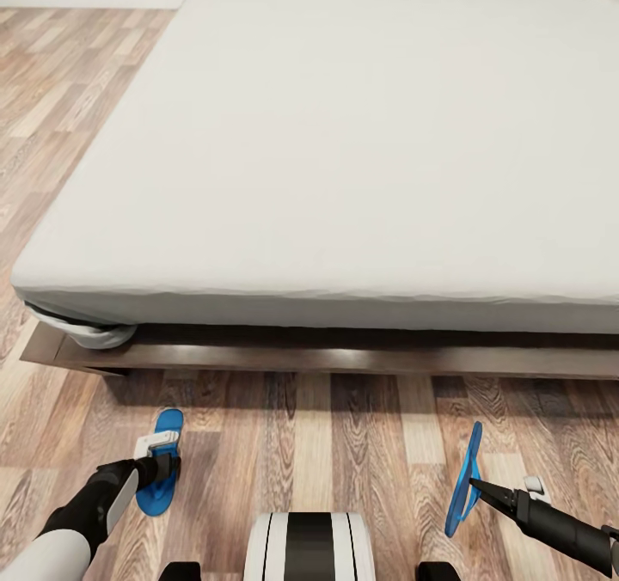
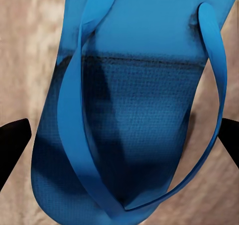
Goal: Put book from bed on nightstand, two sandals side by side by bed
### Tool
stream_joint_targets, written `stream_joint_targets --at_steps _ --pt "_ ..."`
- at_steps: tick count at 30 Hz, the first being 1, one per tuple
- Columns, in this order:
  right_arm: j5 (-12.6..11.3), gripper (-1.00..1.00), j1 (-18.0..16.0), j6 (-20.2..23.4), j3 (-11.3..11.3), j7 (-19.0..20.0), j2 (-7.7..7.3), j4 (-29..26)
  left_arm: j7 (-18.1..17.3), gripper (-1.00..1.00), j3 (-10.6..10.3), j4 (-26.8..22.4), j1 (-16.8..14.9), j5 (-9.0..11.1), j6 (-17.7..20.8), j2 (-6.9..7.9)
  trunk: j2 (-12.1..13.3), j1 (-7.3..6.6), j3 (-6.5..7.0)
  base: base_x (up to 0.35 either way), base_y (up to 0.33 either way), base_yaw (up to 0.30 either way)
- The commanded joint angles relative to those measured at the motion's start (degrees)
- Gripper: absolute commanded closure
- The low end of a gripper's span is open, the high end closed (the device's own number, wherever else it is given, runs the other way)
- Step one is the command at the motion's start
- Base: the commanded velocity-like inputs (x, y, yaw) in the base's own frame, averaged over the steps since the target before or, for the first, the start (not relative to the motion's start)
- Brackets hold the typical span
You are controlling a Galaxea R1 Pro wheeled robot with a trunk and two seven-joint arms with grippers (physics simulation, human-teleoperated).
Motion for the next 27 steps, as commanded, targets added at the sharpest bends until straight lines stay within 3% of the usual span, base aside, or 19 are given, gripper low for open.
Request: stream_joint_targets --at_steps 1,24,27 --pt "-0.1 1.00 0.0 0.6 -0.1 0.1 0.00 0.0 -0.3 1.00 0.4 2.5 0.1 -0.1 -2.5 -0.05 0.0 0.02 -0.04 0.000 0.000 0.000" --pt "-0.1 1.00 0.0 0.6 -0.1 0.1 0.00 0.0 -0.3 1.00 0.4 2.5 0.1 -0.1 -2.4 -0.05 0.0 -0.05 0.63 0.000 0.000 0.000" --pt "-0.1 1.00 0.0 0.6 -0.1 0.1 0.00 0.0 -0.3 1.00 0.4 2.6 0.1 -0.1 -2.4 -0.05 0.1 -0.13 1.29 0.000 0.000 0.000"
